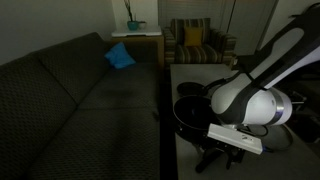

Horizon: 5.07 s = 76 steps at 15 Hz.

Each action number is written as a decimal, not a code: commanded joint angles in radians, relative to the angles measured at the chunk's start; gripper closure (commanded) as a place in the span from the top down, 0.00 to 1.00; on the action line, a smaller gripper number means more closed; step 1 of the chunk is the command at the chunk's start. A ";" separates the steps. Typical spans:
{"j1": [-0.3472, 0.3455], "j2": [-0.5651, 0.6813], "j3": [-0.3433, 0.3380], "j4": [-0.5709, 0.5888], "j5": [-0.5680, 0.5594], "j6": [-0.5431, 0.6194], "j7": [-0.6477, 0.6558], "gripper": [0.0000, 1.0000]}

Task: Take the wooden spoon and place it in the the black pot

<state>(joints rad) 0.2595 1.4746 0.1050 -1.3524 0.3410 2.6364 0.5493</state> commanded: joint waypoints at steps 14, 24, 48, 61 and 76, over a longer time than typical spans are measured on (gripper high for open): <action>0.021 -0.009 -0.039 -0.008 -0.001 0.030 0.063 0.03; 0.010 -0.052 -0.057 -0.065 0.007 0.088 0.107 0.03; 0.014 -0.348 -0.033 -0.406 -0.015 0.355 -0.008 0.03; -0.336 -0.316 0.323 -0.331 0.005 0.138 -0.478 0.03; -0.313 -0.151 0.284 -0.048 -0.011 -0.132 -0.596 0.03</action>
<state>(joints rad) -0.0514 1.3243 0.3958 -1.4465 0.3295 2.5703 -0.0109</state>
